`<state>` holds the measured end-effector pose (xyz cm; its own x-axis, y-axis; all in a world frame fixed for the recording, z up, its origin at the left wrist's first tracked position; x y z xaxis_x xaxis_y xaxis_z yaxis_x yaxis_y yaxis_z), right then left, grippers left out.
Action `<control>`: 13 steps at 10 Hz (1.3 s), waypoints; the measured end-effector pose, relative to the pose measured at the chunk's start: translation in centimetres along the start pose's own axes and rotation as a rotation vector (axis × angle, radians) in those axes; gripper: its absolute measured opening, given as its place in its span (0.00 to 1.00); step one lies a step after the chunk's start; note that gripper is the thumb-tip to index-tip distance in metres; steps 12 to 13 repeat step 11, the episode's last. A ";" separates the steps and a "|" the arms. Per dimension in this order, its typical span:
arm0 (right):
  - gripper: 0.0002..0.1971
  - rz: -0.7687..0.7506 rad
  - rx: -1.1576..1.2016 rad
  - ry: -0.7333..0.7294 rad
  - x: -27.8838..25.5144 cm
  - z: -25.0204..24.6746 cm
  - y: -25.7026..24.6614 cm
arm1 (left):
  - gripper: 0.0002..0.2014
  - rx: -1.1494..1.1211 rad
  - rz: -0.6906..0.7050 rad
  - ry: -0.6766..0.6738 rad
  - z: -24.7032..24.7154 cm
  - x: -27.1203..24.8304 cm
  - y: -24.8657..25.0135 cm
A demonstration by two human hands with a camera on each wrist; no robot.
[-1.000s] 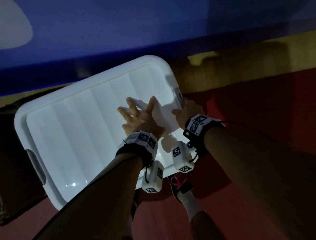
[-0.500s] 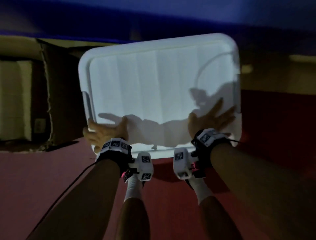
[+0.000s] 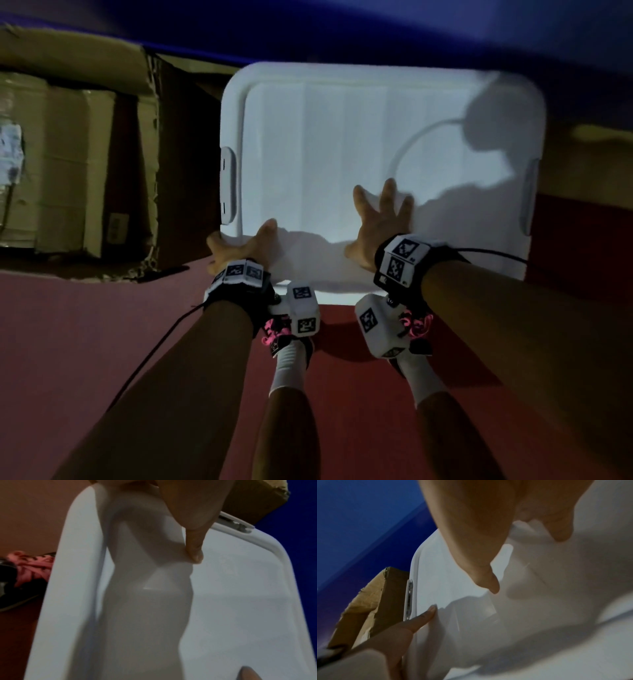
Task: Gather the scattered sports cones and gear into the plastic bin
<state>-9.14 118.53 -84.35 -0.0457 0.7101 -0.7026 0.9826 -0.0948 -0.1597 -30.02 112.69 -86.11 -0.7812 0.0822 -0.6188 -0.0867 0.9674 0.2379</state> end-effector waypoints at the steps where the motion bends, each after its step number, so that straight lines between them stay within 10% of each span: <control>1: 0.48 -0.008 -0.026 0.025 0.3 0.3 -0.6 | 0.54 0.071 0.141 0.052 0.1 2.9 0.9; 4: 0.32 -0.139 -0.481 -0.089 0.8 0.6 -3.5 | 0.50 0.387 0.184 -0.047 -2.4 2.3 3.4; 8: 0.41 0.079 0.075 0.054 -0.3 -1.8 -3.0 | 0.41 0.223 0.230 -0.147 -2.4 3.5 3.4; 11: 0.19 0.319 0.820 0.078 -8.8 -12.7 -8.4 | 0.22 0.234 0.453 -0.446 -10.7 -9.1 11.9; 13: 0.19 0.319 0.820 0.078 -8.8 -12.7 -8.4 | 0.22 0.234 0.453 -0.446 -10.7 -9.1 11.9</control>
Point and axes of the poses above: each hand's wrist, its own x-axis towards the middle knuckle, its own z-axis out of the palm, y = z × x, the point moved 2 cm from there along x, towards the middle knuckle, and after that the axes turned 10 degrees about y, right-handed, at the moved point
